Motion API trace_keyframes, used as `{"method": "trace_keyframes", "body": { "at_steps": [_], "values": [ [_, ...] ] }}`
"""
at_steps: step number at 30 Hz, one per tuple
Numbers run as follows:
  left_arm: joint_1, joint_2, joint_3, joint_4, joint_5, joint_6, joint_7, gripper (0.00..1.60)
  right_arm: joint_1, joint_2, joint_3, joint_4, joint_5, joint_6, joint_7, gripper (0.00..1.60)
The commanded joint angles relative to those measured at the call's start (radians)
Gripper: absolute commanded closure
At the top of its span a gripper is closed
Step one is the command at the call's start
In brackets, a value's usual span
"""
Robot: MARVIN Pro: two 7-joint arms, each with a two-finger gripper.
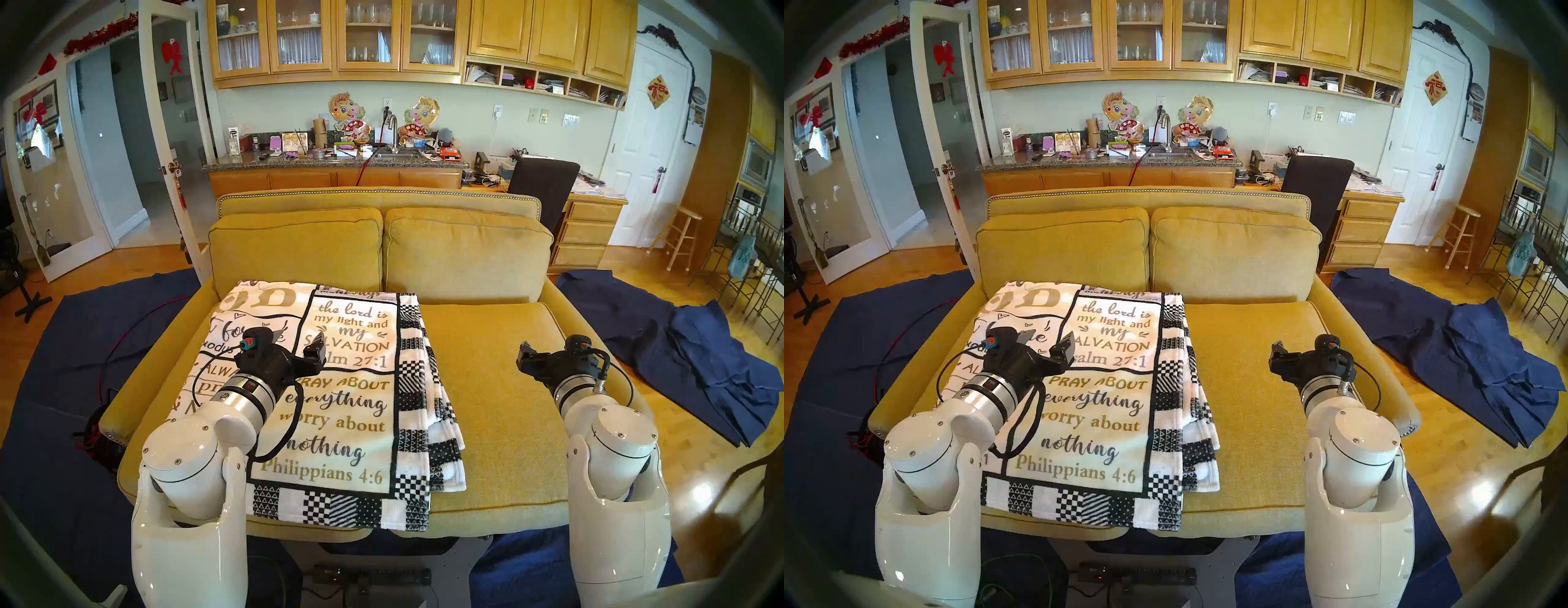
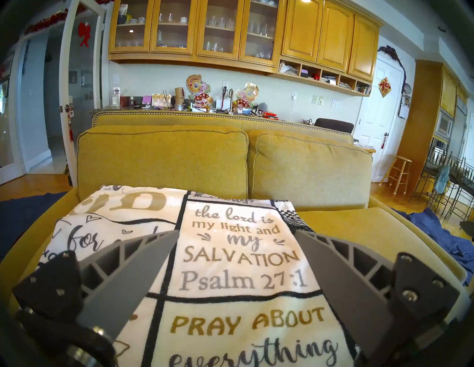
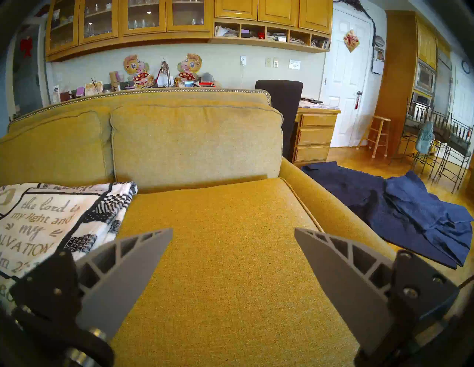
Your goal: Fold the blanket in half twice
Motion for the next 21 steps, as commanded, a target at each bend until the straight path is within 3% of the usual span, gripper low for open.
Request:
{"method": "trace_keyframes", "body": {
  "at_steps": [1,12,21],
  "values": [
    [-0.081,0.032,-0.05,-0.058,-0.014,0.108,-0.014,0.0,0.015,0.0,-0.002,-0.028,0.001,-0.007,0.0,0.0],
    [-0.186,0.117,-0.174,-0.072,-0.078,0.3,-0.034,0.0,0.016,0.001,-0.001,-0.025,0.001,-0.007,0.001,0.0],
    [-0.269,0.191,-0.277,-0.018,-0.129,0.437,-0.042,0.0,0.016,0.002,-0.001,-0.019,0.0,-0.007,0.001,0.0]
  ]
}}
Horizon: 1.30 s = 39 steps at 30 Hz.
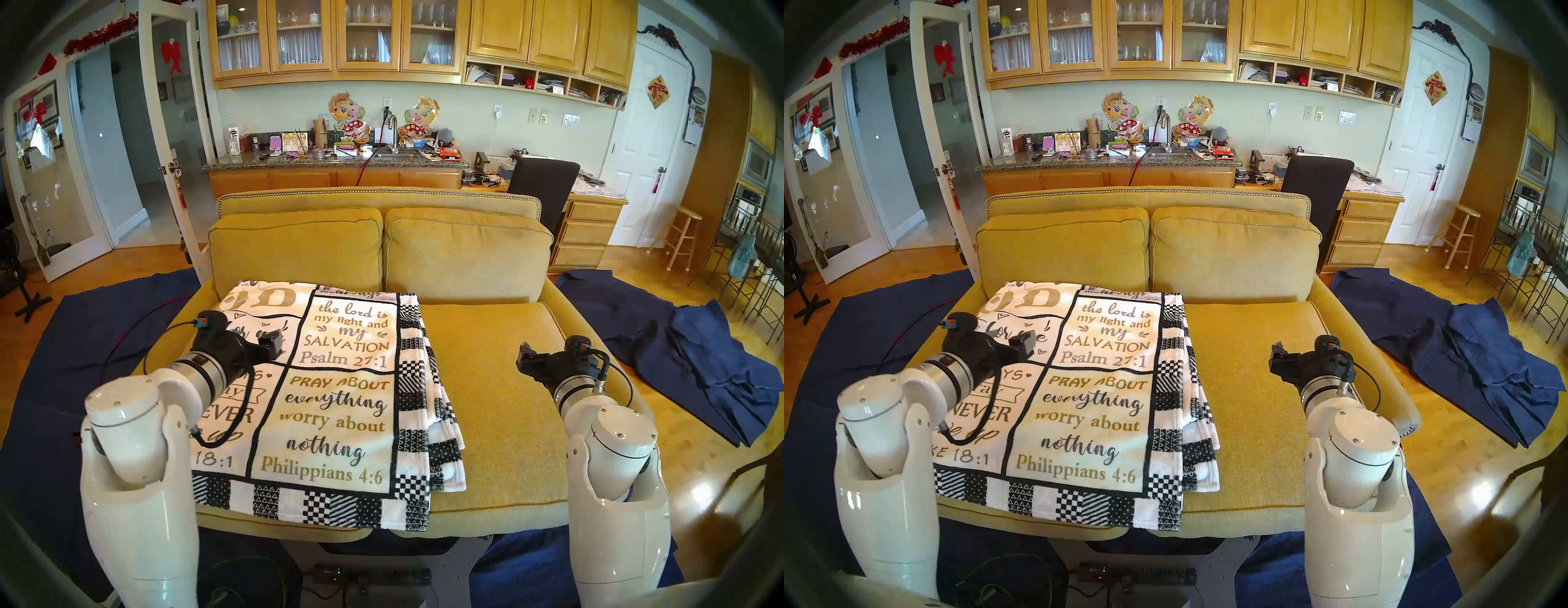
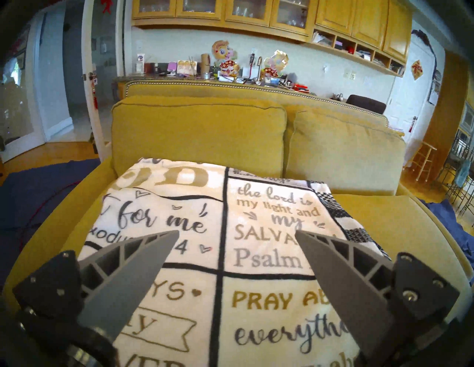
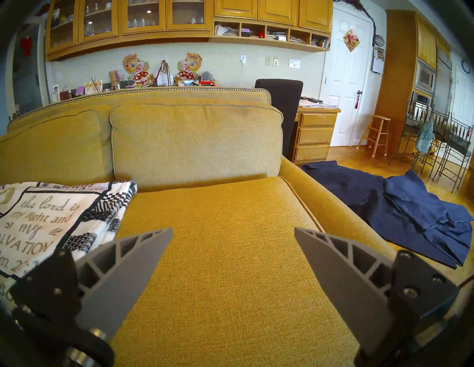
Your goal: Fold the blanket in half twice
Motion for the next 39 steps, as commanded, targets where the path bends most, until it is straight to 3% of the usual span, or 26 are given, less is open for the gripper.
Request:
{"method": "trace_keyframes", "body": {
  "at_steps": [1,26,34,35,39],
  "values": [
    [-0.112,0.089,-0.066,0.022,-0.043,0.068,-0.007,0.0,0.017,0.002,-0.002,-0.024,0.001,-0.007,0.001,0.0],
    [-0.326,0.301,-0.167,0.454,-0.113,0.073,-0.004,0.0,0.018,0.002,-0.001,-0.013,0.0,-0.008,0.001,0.0],
    [-0.404,0.357,-0.179,0.611,-0.136,0.073,-0.007,0.0,0.019,0.002,-0.001,-0.012,0.0,-0.008,0.002,0.0],
    [-0.376,0.369,-0.18,0.61,-0.142,0.073,-0.01,0.0,0.019,0.002,-0.001,-0.012,0.0,-0.008,0.002,0.0],
    [-0.446,0.388,-0.172,0.719,-0.159,0.073,-0.013,0.0,0.019,0.002,0.0,-0.011,0.0,-0.008,0.002,0.0]
  ]
}}
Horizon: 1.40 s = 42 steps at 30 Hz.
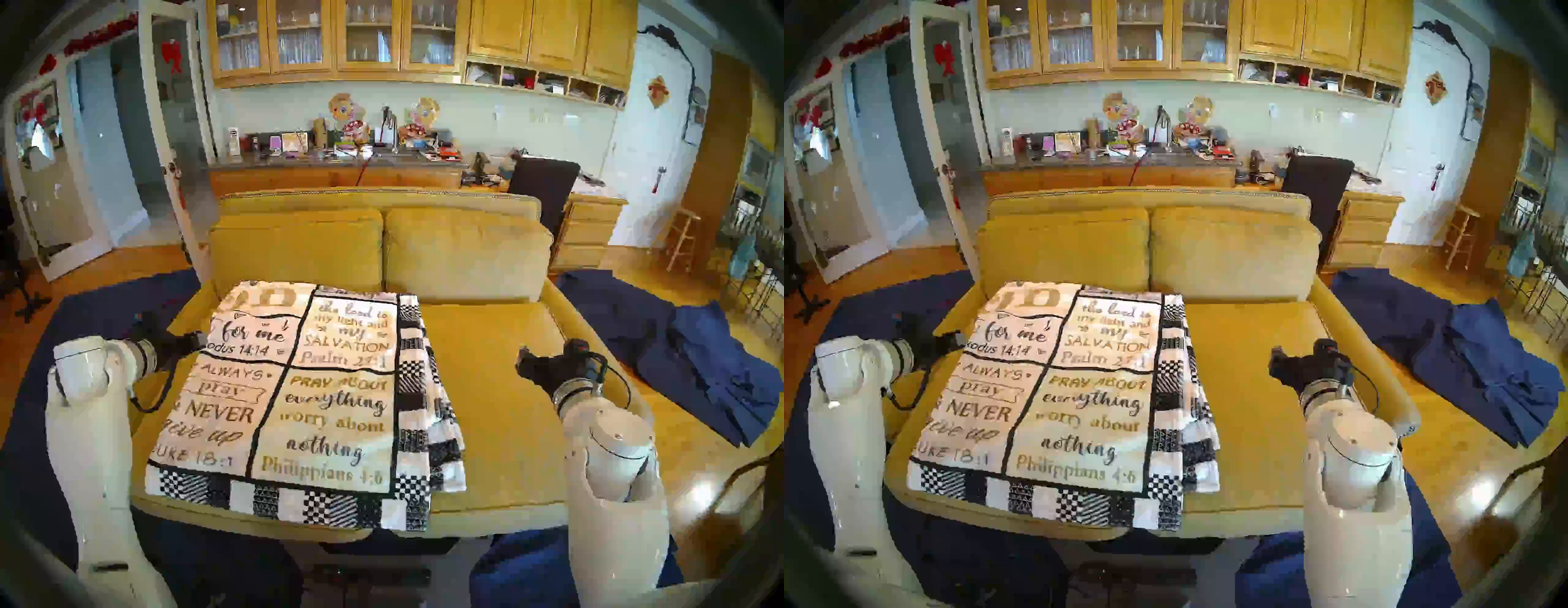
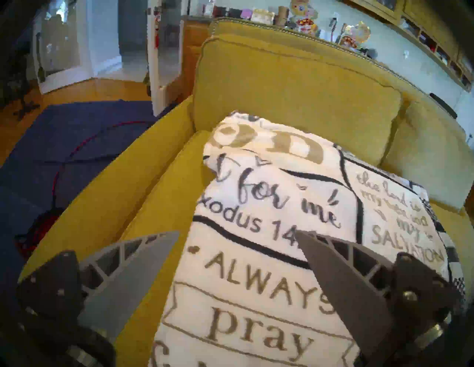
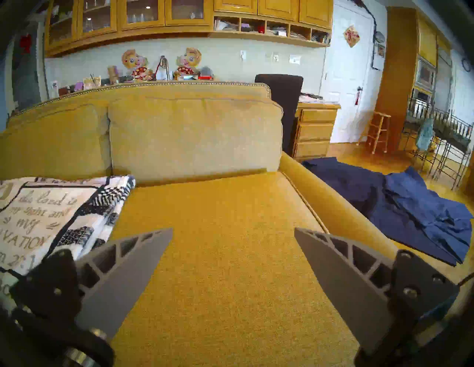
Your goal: Fold the blanket in half twice
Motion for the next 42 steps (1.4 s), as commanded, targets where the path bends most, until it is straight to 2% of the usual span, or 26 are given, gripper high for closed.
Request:
{"method": "trace_keyframes", "body": {
  "at_steps": [1,2,6,7,8,9,14,16,23,34,42],
  "values": [
    [-0.102,0.078,0.004,0.081,-0.033,-0.003,-0.012,0.0,0.019,0.002,-0.002,-0.028,0.001,-0.008,0.001,0.0],
    [-0.126,0.076,0.003,0.105,-0.038,-0.003,-0.016,0.0,0.019,0.002,-0.002,-0.028,0.001,-0.008,0.001,0.0],
    [-0.144,0.093,0.011,0.159,-0.06,-0.003,-0.029,0.0,0.019,0.002,-0.002,-0.028,0.001,-0.008,0.001,0.0],
    [-0.173,0.09,0.015,0.185,-0.062,-0.003,-0.03,0.0,0.019,0.002,-0.002,-0.028,0.001,-0.009,0.001,0.0],
    [-0.149,0.1,0.021,0.183,-0.071,-0.003,-0.034,0.0,0.019,0.002,-0.002,-0.028,0.001,-0.009,0.001,0.0],
    [-0.18,0.095,0.024,0.208,-0.071,-0.003,-0.033,0.0,0.019,0.002,-0.002,-0.029,0.001,-0.009,0.001,0.0],
    [-0.191,0.108,0.041,0.252,-0.086,-0.003,-0.034,0.0,0.019,0.002,-0.002,-0.029,0.0,-0.009,0.002,0.0],
    [-0.219,0.115,0.055,0.299,-0.094,-0.003,-0.032,0.0,0.019,0.002,-0.002,-0.029,0.0,-0.009,0.002,0.0],
    [-0.258,0.135,0.079,0.366,-0.102,-0.003,-0.019,0.0,0.02,0.002,-0.002,-0.03,0.0,-0.009,0.002,0.0],
    [-0.337,0.167,0.114,0.477,-0.108,-0.003,0.051,0.0,0.02,0.001,-0.002,-0.032,0.0,-0.009,0.003,0.0],
    [-0.394,0.16,0.147,0.571,-0.121,-0.003,0.102,0.0,0.02,0.001,-0.002,-0.033,0.0,-0.009,0.004,0.0]
  ]
}}
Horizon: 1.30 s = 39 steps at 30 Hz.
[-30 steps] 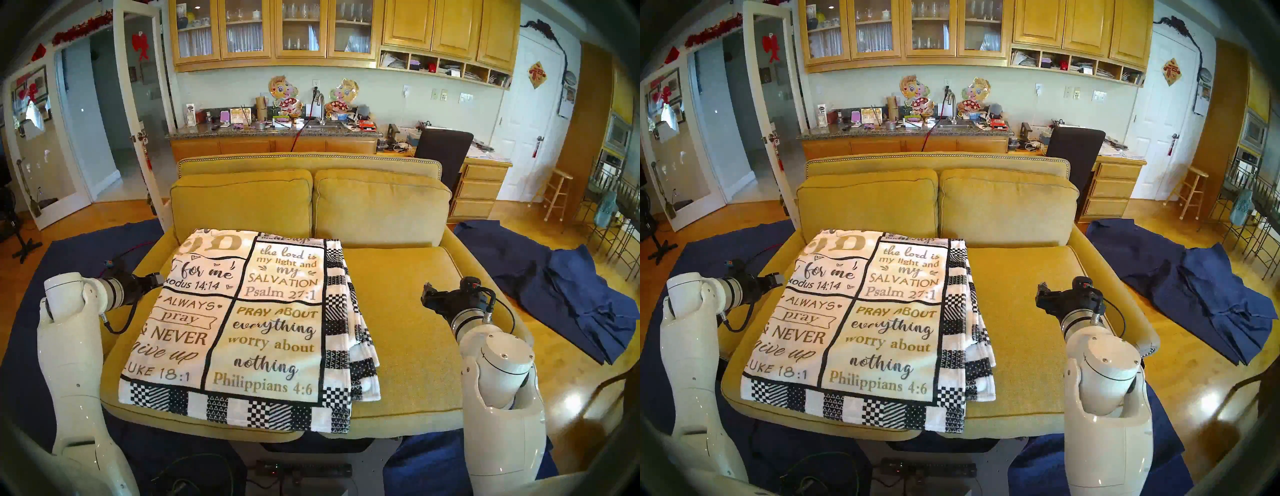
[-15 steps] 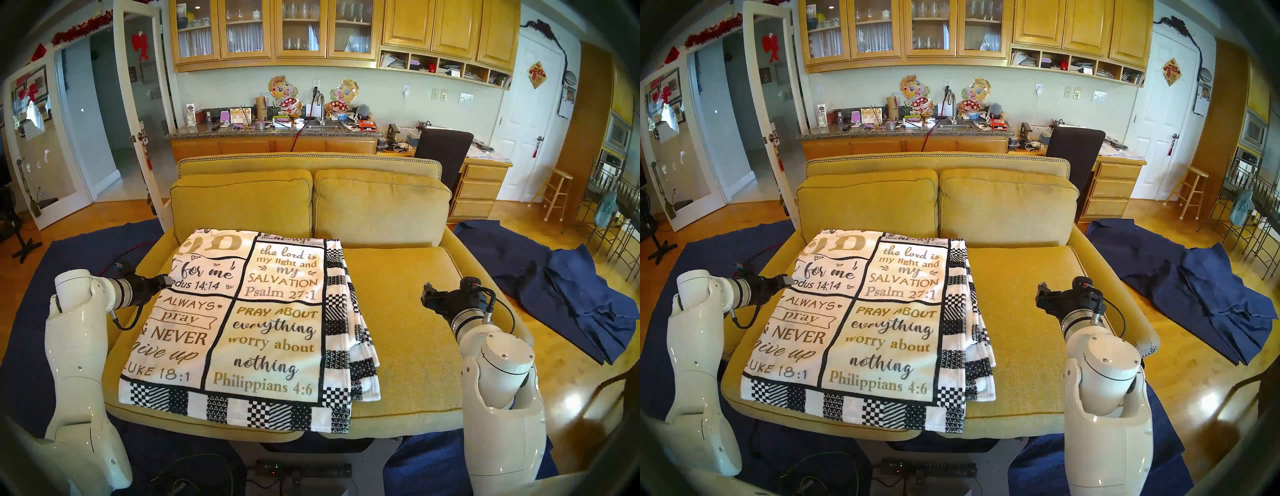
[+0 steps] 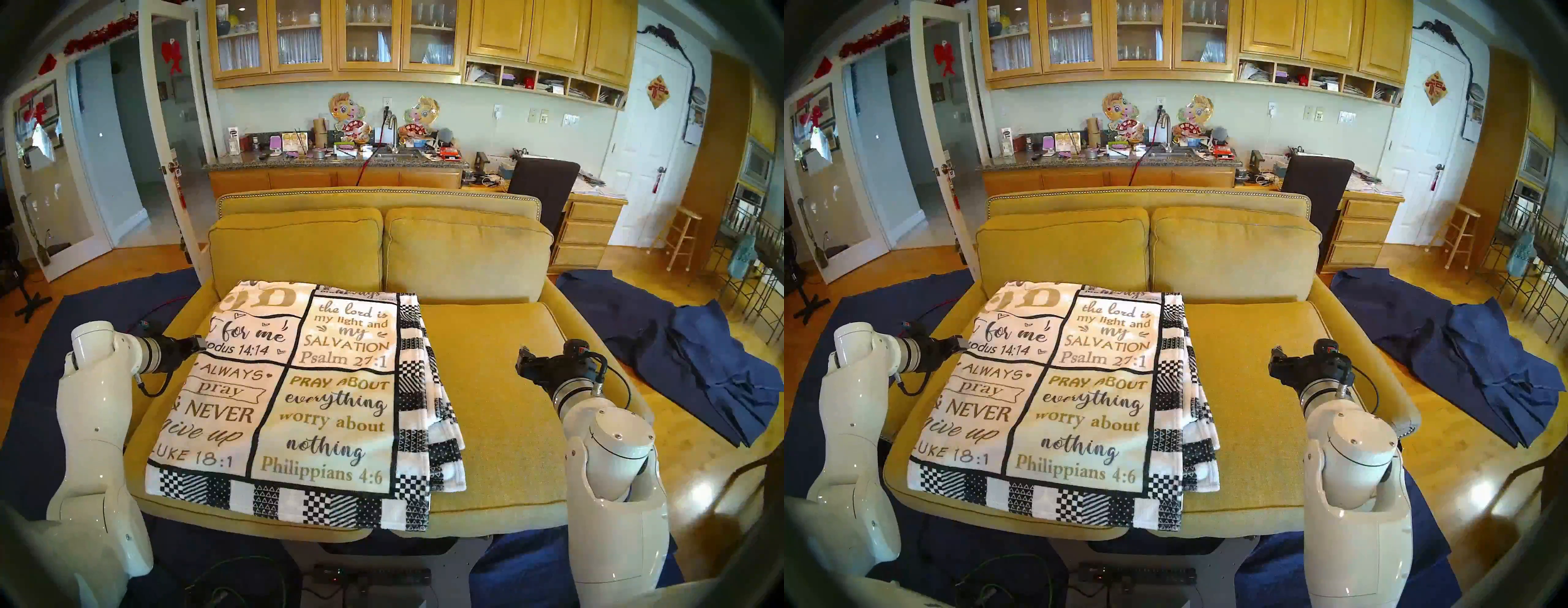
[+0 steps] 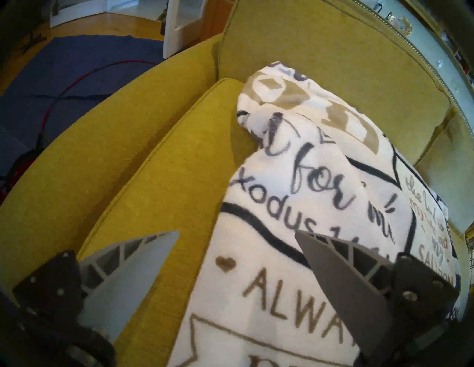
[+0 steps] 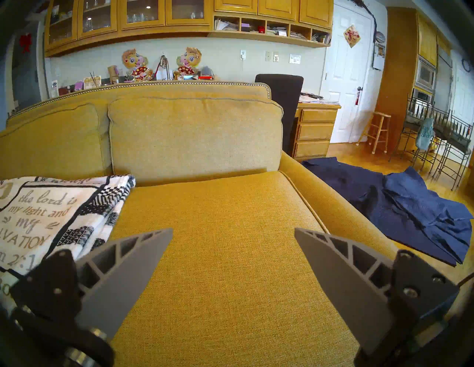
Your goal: Fold the blanket in half twice
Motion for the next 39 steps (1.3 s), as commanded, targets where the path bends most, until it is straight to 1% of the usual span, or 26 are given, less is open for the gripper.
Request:
{"method": "trace_keyframes", "body": {
  "at_steps": [1,2,3,7,10,11,12,13,14,15,16,17,21,30,34,39],
  "values": [
    [-0.098,0.025,0.013,0.03,-0.016,-0.002,0.022,0.0,0.02,0.001,-0.003,-0.032,0.001,-0.009,0.001,0.0],
    [-0.118,0.022,0.021,0.061,-0.02,-0.002,0.037,0.0,0.02,0.001,-0.003,-0.033,0.001,-0.009,0.001,0.0],
    [-0.118,0.022,0.021,0.061,-0.02,-0.002,0.037,0.0,0.02,0.001,-0.003,-0.033,0.001,-0.009,0.001,0.0],
    [-0.149,0.021,0.033,0.122,-0.029,-0.002,0.057,0.0,0.02,0.001,-0.003,-0.033,0.001,-0.009,0.002,0.0],
    [-0.177,0.023,0.04,0.173,-0.043,-0.002,0.058,0.0,0.02,0.001,-0.002,-0.033,0.001,-0.009,0.002,0.0],
    [-0.173,0.026,0.043,0.179,-0.051,-0.002,0.056,0.0,0.02,0.001,-0.002,-0.033,0.001,-0.009,0.002,0.0],
    [-0.196,0.026,0.044,0.204,-0.052,-0.002,0.054,0.0,0.02,0.001,-0.002,-0.033,0.001,-0.009,0.002,0.0],
    [-0.2,0.028,0.047,0.215,-0.057,-0.002,0.054,0.0,0.02,0.001,-0.002,-0.033,0.001,-0.009,0.002,0.0],
    [-0.184,0.032,0.051,0.209,-0.066,-0.002,0.045,0.0,0.02,0.001,-0.002,-0.034,0.001,-0.009,0.002,0.0],
    [-0.213,0.032,0.053,0.241,-0.066,-0.002,0.048,0.0,0.02,0.001,-0.002,-0.034,0.001,-0.009,0.003,0.0],
    [-0.204,0.035,0.058,0.24,-0.074,-0.002,0.043,0.0,0.02,0.001,-0.002,-0.034,0.001,-0.009,0.003,0.0],
    [-0.218,0.036,0.06,0.256,-0.075,-0.002,0.042,0.0,0.02,0.001,-0.002,-0.034,0.001,-0.009,0.003,0.0],
    [-0.239,0.048,0.072,0.297,-0.094,-0.002,0.016,0.0,0.02,0.001,-0.002,-0.035,0.0,-0.009,0.003,0.0],
    [-0.247,0.081,0.116,0.335,-0.124,-0.002,-0.068,0.0,0.02,0.001,-0.002,-0.035,0.0,-0.009,0.004,0.0],
    [-0.238,0.081,0.158,0.343,-0.13,-0.002,-0.106,0.0,0.019,0.0,-0.002,-0.036,0.0,-0.009,0.005,0.0],
    [-0.223,0.073,0.227,0.351,-0.133,-0.002,-0.155,0.0,0.019,0.0,-0.002,-0.037,0.0,-0.01,0.005,0.0]
  ]
}}
